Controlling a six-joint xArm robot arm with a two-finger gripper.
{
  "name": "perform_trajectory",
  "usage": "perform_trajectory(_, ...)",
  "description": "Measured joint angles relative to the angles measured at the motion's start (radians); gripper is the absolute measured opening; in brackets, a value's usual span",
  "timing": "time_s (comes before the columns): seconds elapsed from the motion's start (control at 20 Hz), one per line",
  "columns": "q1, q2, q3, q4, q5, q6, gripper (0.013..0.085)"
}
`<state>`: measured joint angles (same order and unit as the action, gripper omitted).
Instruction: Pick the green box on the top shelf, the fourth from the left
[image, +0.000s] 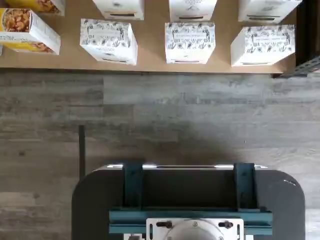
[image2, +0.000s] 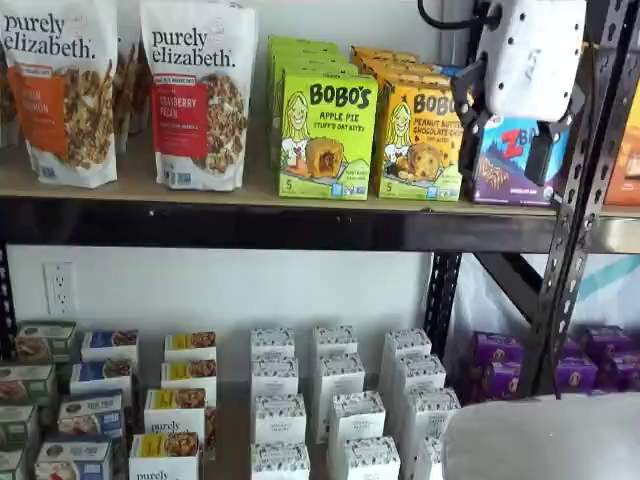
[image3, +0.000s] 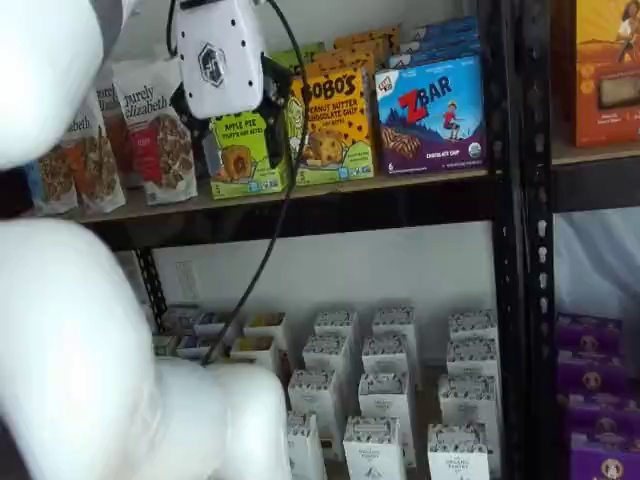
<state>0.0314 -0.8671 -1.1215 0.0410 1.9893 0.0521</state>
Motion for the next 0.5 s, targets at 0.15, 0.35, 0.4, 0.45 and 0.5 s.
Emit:
perform_trajectory(0.15,-0.066,-0.044,0.039,0.071,-0.070,-0.040,0.0850)
perform_trajectory(0.35,-0.068,-0.046,0.040,0.079,-0.076,-0.043,0.0850)
perform_trajectory(0.4,-0.065,-0.045,0.040,0.077,-0.075,-0.040,0.0850)
perform_trajectory(0.45,-0.058,-0.046,0.041,0.072,-0.078,-0.035,0.0850)
perform_trajectory(0.5,-0.049,-0.048,0.043,0.068,-0.083,-0.029,0.0850)
